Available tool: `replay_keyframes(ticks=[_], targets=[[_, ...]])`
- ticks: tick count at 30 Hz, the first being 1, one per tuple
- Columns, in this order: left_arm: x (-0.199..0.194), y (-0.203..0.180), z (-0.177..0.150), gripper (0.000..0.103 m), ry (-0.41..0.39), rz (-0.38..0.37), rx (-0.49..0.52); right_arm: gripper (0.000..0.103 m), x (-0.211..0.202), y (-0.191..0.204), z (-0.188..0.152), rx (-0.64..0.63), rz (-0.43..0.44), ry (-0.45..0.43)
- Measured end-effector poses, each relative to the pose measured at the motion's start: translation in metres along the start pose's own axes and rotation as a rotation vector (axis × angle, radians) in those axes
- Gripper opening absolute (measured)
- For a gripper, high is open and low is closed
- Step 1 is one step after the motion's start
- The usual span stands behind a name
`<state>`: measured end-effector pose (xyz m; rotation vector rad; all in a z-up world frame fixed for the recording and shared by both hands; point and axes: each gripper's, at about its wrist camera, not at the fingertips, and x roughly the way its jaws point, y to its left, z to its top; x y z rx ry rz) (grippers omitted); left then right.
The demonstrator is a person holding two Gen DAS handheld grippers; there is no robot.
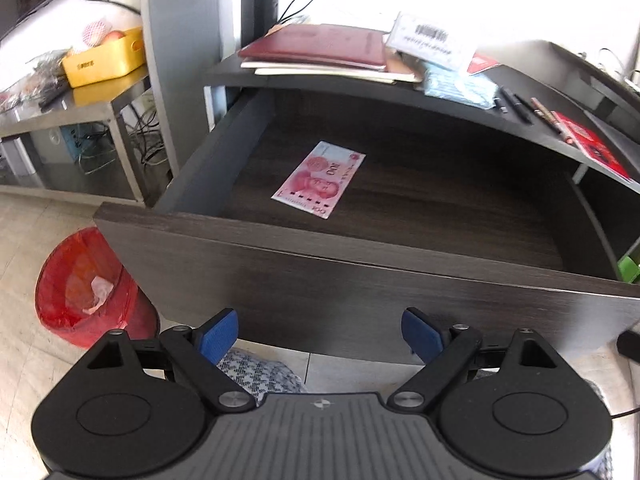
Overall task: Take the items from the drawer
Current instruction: 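Open the right gripper and back both grippers away from the open drawer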
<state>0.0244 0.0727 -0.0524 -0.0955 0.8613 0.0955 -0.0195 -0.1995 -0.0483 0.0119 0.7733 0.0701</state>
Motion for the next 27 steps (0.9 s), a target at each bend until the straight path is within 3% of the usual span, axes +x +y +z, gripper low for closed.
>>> replay_keyframes(ticks=[5,15,27], targets=[[0.014,0.003,0.001,0.088,0.029,0.021,-0.016,0.092,0.015,-0.013,-0.006,0.067,0.023,0.054],[0.028,-0.008,0.001,0.089,0.066,0.062,0.052,0.096,0.044,0.001,-0.010,0.019,0.011,0.135],[0.046,-0.011,0.008,0.090,0.083,0.056,0.036,0.097,0.066,0.007,0.009,0.017,-0.031,0.109]])
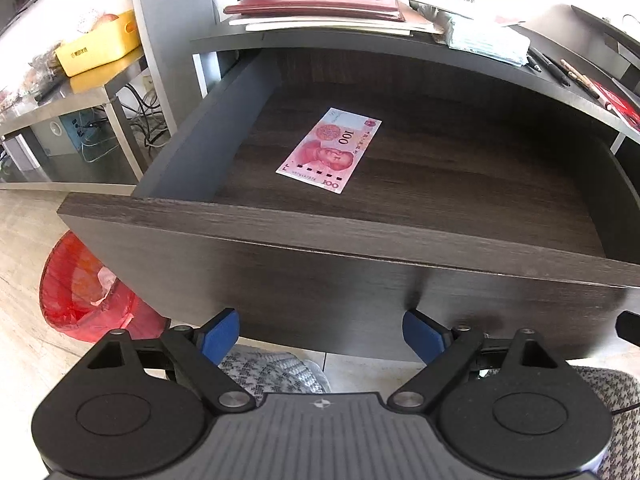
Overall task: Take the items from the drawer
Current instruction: 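Open the right gripper and back both grippers away from the open drawer, then push the top drawer closed with both grippers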
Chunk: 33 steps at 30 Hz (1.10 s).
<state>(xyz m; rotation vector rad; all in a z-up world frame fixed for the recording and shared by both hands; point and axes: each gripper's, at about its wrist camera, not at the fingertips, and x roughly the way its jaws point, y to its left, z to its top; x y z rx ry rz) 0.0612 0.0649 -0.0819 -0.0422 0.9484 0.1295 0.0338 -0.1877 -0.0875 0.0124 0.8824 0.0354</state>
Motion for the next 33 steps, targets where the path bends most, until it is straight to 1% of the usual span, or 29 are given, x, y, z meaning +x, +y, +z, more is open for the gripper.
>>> replay_keyframes(ticks=[6,12,21,30,33], targets=[[0.006,0.001,0.008,0.089,0.012,-0.007,-0.017,0.097,0.010,-0.004,0.008,0.045,0.000,0.007],[0.015,-0.005,0.020,0.089,-0.009,0.012,-0.003,0.097,0.021,-0.002,0.023,0.032,-0.021,-0.011],[0.036,-0.011,0.049,0.089,-0.025,0.021,-0.005,0.097,0.046,-0.006,0.056,0.024,-0.030,-0.028],[0.062,-0.016,0.083,0.090,-0.081,0.009,-0.017,0.097,0.075,-0.004,0.094,-0.004,-0.066,-0.088],[0.069,-0.020,0.091,0.090,-0.085,0.007,-0.019,0.098,0.088,-0.005,0.106,0.010,-0.054,-0.087]])
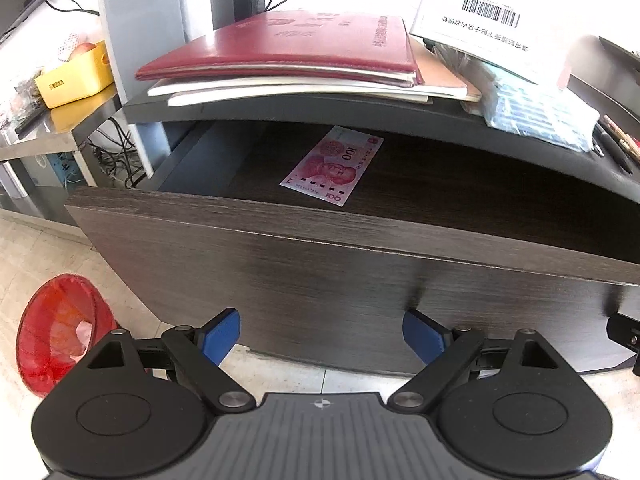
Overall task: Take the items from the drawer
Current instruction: 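Push the top drawer closed with both grippers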
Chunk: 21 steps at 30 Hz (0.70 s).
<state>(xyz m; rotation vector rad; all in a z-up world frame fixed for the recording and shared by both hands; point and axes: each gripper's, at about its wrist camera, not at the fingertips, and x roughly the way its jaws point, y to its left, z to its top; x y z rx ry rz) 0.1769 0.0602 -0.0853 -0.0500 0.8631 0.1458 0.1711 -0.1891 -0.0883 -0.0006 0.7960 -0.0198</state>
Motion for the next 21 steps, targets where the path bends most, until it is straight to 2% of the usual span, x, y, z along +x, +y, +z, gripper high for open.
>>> replay_keyframes(ticks=[21], targets=[[0.043,-0.025,0.046,0.090,-0.095,0.025,-0.023,0.098,0.058,-0.003,0.044,0.011,0.017,-0.121]])
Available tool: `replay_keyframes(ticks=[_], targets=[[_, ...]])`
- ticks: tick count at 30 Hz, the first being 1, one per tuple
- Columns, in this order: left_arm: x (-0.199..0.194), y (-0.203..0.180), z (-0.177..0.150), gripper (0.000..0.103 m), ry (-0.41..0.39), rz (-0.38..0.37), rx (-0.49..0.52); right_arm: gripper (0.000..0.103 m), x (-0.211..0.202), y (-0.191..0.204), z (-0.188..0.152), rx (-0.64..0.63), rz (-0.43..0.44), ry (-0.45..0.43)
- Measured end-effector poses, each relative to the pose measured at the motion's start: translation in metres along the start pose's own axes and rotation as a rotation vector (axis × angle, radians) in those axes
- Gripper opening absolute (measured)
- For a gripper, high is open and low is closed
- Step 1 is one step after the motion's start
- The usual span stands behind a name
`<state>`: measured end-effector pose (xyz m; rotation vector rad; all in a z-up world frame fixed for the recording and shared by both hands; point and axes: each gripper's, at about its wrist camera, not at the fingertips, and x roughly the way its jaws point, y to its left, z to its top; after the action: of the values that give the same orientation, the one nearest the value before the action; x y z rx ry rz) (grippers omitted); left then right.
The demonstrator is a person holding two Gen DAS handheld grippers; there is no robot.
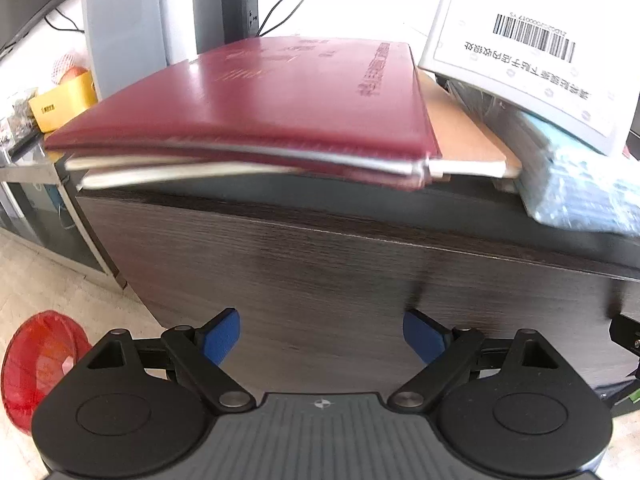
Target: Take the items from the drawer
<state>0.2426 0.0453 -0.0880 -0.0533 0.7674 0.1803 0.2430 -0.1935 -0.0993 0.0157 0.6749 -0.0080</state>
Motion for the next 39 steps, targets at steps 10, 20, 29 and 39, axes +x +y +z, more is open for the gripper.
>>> replay_keyframes(ticks=[10,20,29,39], targets=[[0.005,-0.005,0.005,0.092,0.021,0.003,0.002,0.102,0.012,0.001,0.006,-0.005,0.000,-0.004],[-0.044,0.001,-0.026,0.093,0.113,-0.055,0.034,0.097,-0.037,0.012,-0.017,-0.084,0.037,0.062],[-0.133,0.014,-0.053,0.097,0.088,-0.119,0.048,0.099,-0.129,0.023,-0.036,-0.029,0.087,0.036],[-0.194,0.023,-0.076,0.100,0.059,-0.149,0.109,0.100,-0.218,0.036,-0.064,-0.037,0.051,-0.014]])
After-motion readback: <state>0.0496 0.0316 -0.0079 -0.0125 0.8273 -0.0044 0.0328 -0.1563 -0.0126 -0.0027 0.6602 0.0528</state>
